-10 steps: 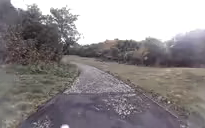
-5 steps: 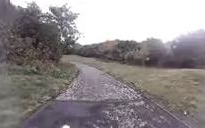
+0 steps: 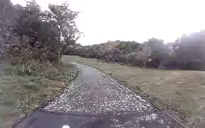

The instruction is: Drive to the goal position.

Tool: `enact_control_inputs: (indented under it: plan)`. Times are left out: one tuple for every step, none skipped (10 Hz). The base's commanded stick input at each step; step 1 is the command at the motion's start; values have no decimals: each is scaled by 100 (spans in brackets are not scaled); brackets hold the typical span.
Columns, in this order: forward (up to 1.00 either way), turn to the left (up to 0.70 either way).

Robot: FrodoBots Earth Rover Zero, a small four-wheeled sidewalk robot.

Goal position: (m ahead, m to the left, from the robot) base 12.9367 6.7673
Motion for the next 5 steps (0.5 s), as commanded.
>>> enact_control_inputs:
  plan:
    - [70, 0]
    - [70, 0]
    - [70, 0]
    - [70, 0]
    - [70, 0]
